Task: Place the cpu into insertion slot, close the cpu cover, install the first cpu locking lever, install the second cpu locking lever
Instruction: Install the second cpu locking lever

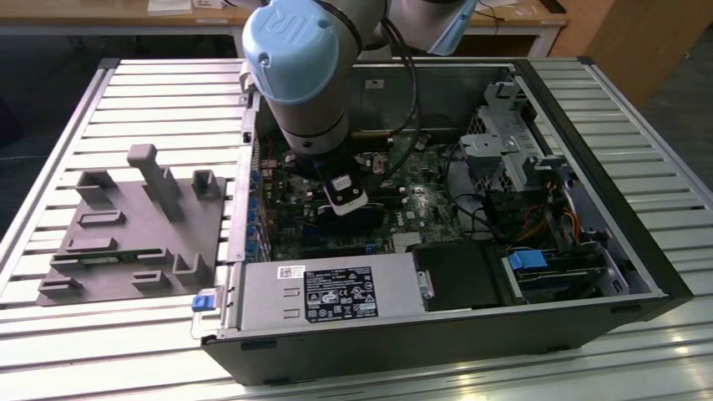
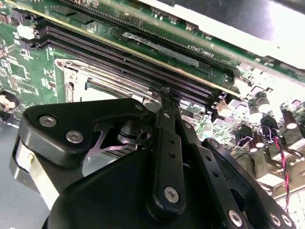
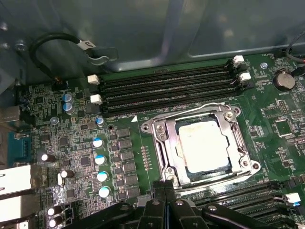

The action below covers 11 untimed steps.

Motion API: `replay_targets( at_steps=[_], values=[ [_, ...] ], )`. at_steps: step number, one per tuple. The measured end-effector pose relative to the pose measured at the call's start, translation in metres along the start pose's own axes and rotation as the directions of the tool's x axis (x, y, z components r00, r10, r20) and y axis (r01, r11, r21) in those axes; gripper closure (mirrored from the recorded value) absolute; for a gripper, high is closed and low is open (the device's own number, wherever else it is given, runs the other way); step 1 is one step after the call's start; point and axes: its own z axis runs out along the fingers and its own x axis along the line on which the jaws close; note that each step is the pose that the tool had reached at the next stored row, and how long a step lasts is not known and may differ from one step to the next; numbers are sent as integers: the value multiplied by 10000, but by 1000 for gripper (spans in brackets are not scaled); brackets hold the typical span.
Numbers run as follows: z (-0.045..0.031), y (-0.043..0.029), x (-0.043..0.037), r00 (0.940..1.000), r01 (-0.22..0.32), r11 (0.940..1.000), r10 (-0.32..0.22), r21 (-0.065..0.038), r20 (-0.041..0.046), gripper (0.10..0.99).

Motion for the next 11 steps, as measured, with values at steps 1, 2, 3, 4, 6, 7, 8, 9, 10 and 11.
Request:
replay_targets(
  at_steps=[1, 2, 3, 4, 6, 7, 8, 9, 10, 11],
  values=[
    [0, 0, 1, 10000, -1, 10000, 1, 0, 1, 984],
    [0, 0, 2, 10000, -1, 10000, 1, 1, 1, 984],
    [-1, 0, 6, 10000, -2, 10000, 2, 3, 2, 984],
    [-1, -1, 11, 10000, -2, 10000, 2, 5, 3, 984],
    [-3, -4, 24, 10000, 0, 10000, 0, 6, 3, 984],
    [-4, -5, 32, 10000, 0, 10000, 0, 7, 4, 984],
    [-5, -6, 40, 10000, 1, 10000, -1, 6, 4, 984],
    [-5, -7, 47, 10000, 1, 10000, -1, 6, 4, 984],
    [-5, -7, 53, 10000, 1, 10000, -1, 7, 5, 984],
    [-5, -6, 57, 10000, 1, 10000, -1, 8, 4, 984]
  ],
)
